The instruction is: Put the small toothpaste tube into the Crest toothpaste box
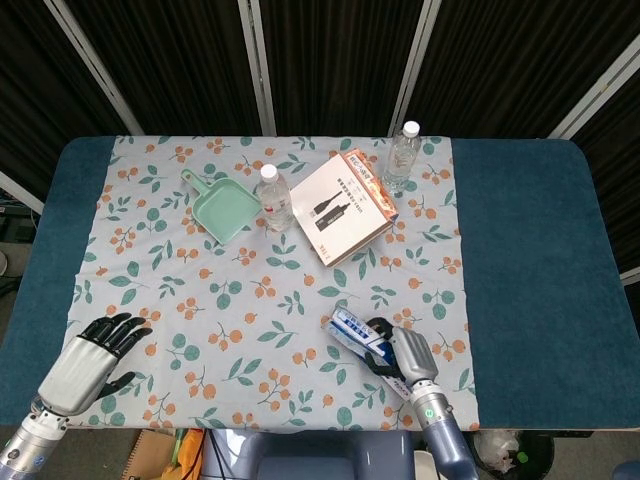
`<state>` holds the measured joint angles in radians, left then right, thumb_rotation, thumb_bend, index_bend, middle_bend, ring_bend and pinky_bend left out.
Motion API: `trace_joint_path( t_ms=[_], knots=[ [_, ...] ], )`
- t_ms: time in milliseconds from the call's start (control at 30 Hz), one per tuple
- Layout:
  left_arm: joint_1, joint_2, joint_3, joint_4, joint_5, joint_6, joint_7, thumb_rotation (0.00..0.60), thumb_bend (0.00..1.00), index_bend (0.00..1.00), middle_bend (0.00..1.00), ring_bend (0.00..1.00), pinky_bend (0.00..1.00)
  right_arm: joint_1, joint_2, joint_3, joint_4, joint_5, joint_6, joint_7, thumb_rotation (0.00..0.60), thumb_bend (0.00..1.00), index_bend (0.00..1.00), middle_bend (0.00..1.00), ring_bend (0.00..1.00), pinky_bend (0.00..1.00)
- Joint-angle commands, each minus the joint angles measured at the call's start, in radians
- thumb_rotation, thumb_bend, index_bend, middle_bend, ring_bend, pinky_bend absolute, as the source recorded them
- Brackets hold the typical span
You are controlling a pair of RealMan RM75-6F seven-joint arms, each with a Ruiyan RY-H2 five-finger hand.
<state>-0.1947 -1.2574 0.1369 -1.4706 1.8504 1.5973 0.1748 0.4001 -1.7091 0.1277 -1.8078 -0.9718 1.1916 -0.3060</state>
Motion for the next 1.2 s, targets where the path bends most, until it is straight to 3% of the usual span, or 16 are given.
trace_joint_path(
  t_ms=[33,133,400,600,833,1000,1200],
  knots=[
    [0.001,0.001,-0.001,0.000,0.000,0.000,-0.002,0.600,0.04,0.25,0.23,0.22,0.30,0.031,-0.035,0.018,0.004,0.038,-0.011,-0.054,0.600,0.45,0.00,0.15,0.06,0.17],
    [0.003,0.002,-0.004,0.000,-0.002,0.000,-0.005,0.600,0.04,0.25,0.23,0.22,0.30,0.042,-0.041,0.023,0.000,0.050,-0.005,-0.086,0.600,0.45,0.00,0.06,0.00,0.10],
    [0.006,0.005,-0.008,-0.004,0.002,-0.005,-0.008,0.600,0.04,0.25,0.23,0.22,0.29,0.046,0.011,0.023,-0.068,0.041,0.037,-0.153,0.600,0.44,0.00,0.04,0.00,0.09],
    [0.010,0.009,-0.012,-0.011,0.000,-0.006,-0.009,0.600,0.04,0.25,0.23,0.22,0.29,0.016,0.159,-0.004,-0.172,-0.035,0.081,-0.169,0.600,0.44,0.00,0.04,0.00,0.06],
    [0.014,0.030,-0.013,-0.052,-0.018,-0.021,-0.021,0.600,0.04,0.23,0.20,0.18,0.25,-0.082,0.407,-0.102,-0.271,-0.157,0.134,-0.084,0.600,0.45,0.00,0.04,0.00,0.06],
    [0.023,0.088,0.010,-0.146,-0.038,-0.055,-0.020,0.600,0.03,0.18,0.15,0.13,0.20,-0.158,0.565,-0.206,-0.187,-0.360,0.193,-0.009,0.600,0.44,0.00,0.04,0.00,0.06],
    [0.046,0.172,0.046,-0.255,-0.076,-0.077,-0.052,0.600,0.03,0.09,0.04,0.04,0.11,-0.252,0.628,-0.292,0.002,-0.559,0.326,0.038,0.600,0.42,0.00,0.00,0.00,0.00]
  ],
)
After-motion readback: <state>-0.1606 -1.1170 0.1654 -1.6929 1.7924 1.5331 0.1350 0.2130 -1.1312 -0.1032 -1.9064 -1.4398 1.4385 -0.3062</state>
